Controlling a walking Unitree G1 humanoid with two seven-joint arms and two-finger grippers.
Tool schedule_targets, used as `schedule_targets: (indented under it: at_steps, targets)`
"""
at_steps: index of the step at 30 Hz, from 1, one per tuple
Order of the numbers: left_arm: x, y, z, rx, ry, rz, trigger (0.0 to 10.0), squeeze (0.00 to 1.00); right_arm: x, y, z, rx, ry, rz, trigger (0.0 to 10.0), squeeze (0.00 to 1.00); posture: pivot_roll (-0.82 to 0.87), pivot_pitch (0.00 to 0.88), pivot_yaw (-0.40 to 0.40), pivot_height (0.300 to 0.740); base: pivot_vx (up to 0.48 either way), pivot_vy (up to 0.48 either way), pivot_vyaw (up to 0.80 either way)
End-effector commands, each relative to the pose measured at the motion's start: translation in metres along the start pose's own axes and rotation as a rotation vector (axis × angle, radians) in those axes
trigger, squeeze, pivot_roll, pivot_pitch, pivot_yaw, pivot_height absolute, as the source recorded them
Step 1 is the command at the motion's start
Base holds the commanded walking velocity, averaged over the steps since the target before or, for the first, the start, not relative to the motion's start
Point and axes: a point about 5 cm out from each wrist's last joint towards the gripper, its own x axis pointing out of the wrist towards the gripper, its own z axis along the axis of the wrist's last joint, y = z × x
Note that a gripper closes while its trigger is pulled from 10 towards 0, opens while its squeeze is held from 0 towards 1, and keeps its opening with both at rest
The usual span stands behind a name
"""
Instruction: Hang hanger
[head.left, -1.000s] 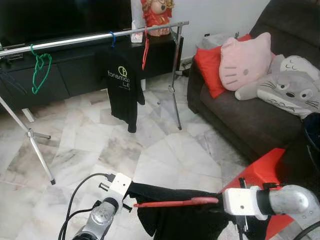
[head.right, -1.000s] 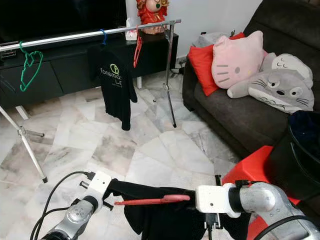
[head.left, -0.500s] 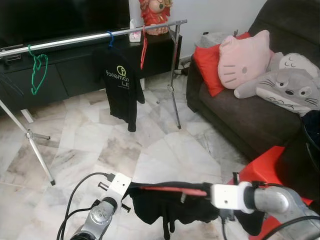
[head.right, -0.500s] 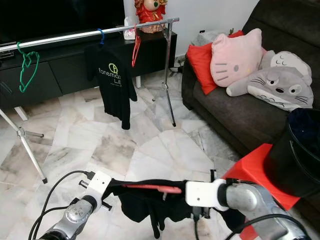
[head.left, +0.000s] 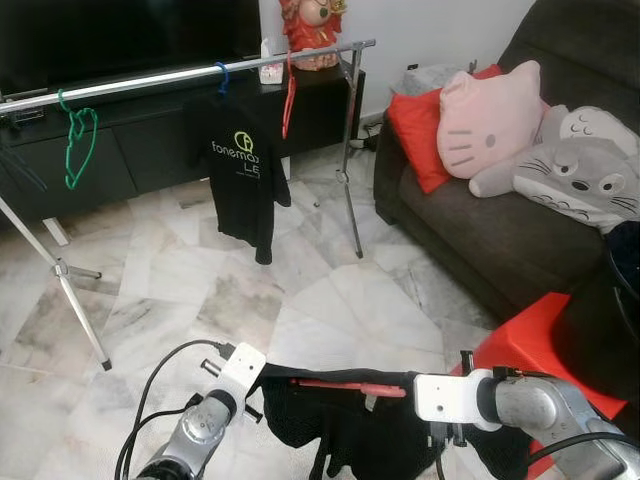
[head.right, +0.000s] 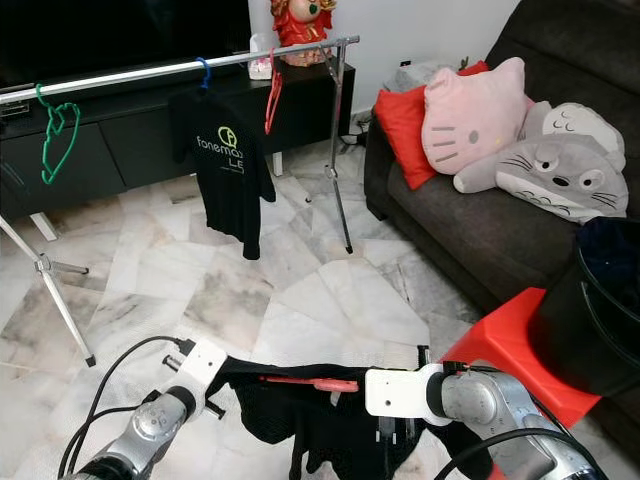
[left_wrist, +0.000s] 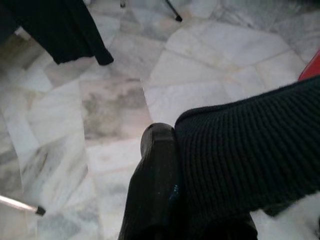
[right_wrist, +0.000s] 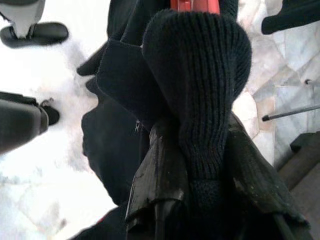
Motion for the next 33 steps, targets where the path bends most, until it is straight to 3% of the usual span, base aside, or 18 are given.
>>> schedule_targets:
  at_steps: [1,7,12,16,19,26,33]
  targets:
    - [0.004,0.015,0.012,-0.005,-0.028,0.027,10.0,0.0,0.0,-0.006,-0.008,-0.004,0.067,-0.034,0.0,0.0,-0.15,0.0,-0.008,0.74,0.0,0.0,0.0]
    - [0.008,0.02,0.027,-0.041,-0.076,-0.023,10.0,0.0,0.004,-0.015,-0.01,0.038,0.098,-0.096,0.0,0.0,-0.15,0.0,-0.008,0.74,0.0,0.0,0.0]
    - [0.012,0.024,0.047,-0.127,-0.129,-0.077,10.0,0.0,0.015,-0.027,-0.015,0.194,0.134,-0.236,0.0,0.0,-0.14,0.001,-0.011,0.74,0.0,0.0,0.0]
    - [0.013,0.024,0.062,-0.167,-0.171,-0.117,10.0,0.0,0.024,-0.033,-0.01,0.341,0.074,-0.295,0.0,0.0,-0.14,0.0,-0.008,0.74,0.0,0.0,0.0]
    - [0.014,0.021,0.074,-0.178,-0.206,-0.157,10.0,0.0,0.032,-0.034,-0.004,0.391,0.041,-0.296,0.0,0.0,-0.13,0.0,-0.011,0.74,0.0,0.0,0.0]
    - [0.007,0.004,0.107,-0.197,-0.318,-0.339,10.0,0.0,0.04,-0.045,0.01,0.516,-0.092,-0.31,0.0,0.0,-0.13,0.0,-0.017,0.74,0.0,0.0,0.0]
    - [-0.003,-0.013,0.115,-0.161,-0.328,-0.496,10.0,0.0,0.047,-0.049,0.005,0.547,-0.066,-0.352,0.0,0.0,-0.12,0.0,-0.02,0.74,0.0,0.0,0.0]
